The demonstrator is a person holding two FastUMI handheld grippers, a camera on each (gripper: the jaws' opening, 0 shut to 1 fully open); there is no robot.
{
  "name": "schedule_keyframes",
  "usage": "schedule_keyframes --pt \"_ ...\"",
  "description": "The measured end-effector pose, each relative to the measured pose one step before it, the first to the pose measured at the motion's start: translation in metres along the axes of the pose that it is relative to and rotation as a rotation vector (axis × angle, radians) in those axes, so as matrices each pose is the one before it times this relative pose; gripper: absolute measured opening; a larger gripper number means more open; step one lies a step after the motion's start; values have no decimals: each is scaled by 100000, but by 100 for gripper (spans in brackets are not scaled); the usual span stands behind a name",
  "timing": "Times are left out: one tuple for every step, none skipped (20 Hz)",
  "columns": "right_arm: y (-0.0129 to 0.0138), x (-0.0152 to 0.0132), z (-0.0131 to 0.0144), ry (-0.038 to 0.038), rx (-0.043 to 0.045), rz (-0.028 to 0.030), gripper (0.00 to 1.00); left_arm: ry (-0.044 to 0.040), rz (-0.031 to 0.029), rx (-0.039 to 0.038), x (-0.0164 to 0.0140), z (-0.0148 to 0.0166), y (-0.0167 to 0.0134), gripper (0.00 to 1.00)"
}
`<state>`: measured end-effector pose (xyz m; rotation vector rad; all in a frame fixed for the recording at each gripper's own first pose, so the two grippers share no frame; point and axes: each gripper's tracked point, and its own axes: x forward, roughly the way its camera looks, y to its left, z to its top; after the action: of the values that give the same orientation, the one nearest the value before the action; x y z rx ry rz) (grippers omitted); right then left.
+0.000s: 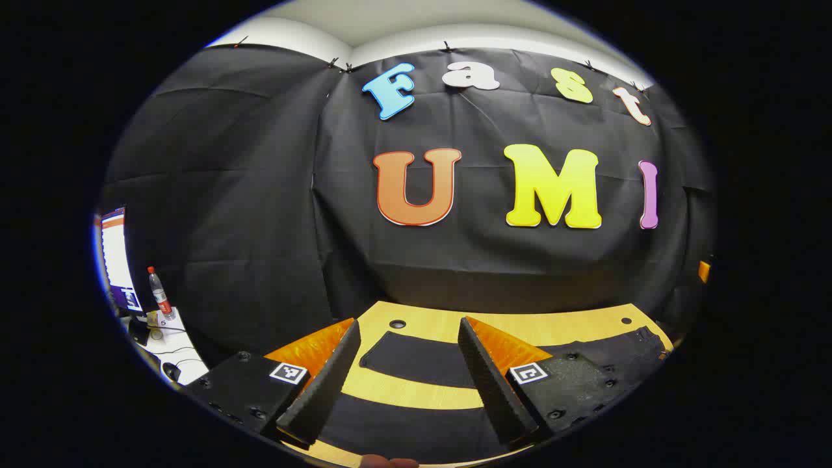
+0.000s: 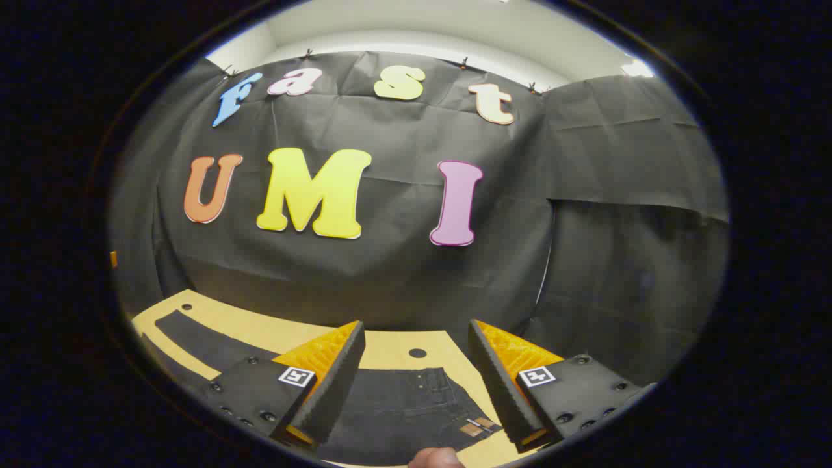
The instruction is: Grasp the waist and the cuffs of the jeans and fold them to make the two legs overlap; first hold the waist and fold one-third of the jeans toward the cuffs, then hold the cuffs and fold the remaining one-third in the same direction to finish folding.
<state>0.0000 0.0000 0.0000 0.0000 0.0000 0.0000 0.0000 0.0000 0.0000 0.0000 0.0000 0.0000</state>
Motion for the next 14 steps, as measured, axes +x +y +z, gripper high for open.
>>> schedule_keyframes --pt "344 105 130 7 -13 880 97 -1168 -753 254 -52 358 -271 97" --pt "305 -97 337 -738 288 595 97 -706 -664 558 -20 158 -208 97" --pt "249 19 282 -472 -62 689 97 -618 -874 142 34 60 -244 100" --pt "407 25 52 -479 -173 714 97 -395 -888 -237 28 146 -249 97" --pt "174 -59 153 -357 -276 454 97 -265 -722 -178 -14 57 -229 97" --pt "73 -23 42 -274 -5 571 97 -8 -399 -34 161 61 -121 97" --pt "52 -38 124 -197 95 277 97 -29 -304 71 22 132 -90 97" --pt "-20 82 9 -112 177 360 97 40 -244 354 -18 56 -215 97" --pt "-32 100 -1 -37 190 559 97 337 337 834 66 46 -95 97" --pt "47 166 -41 -144 -3 766 97 -156 133 373 43 105 -86 97" --pt "-24 172 -1 -126 -260 807 97 -303 123 -3 -27 222 -319 97" --pt "-218 235 -88 -222 -227 759 97 121 354 -142 -24 76 -342 97" --pt "-208 269 -40 -148 225 896 97 262 551 -495 -53 51 -320 97" --pt "-143 286 -270 216 389 906 97 359 703 -522 35 -2 -246 97"
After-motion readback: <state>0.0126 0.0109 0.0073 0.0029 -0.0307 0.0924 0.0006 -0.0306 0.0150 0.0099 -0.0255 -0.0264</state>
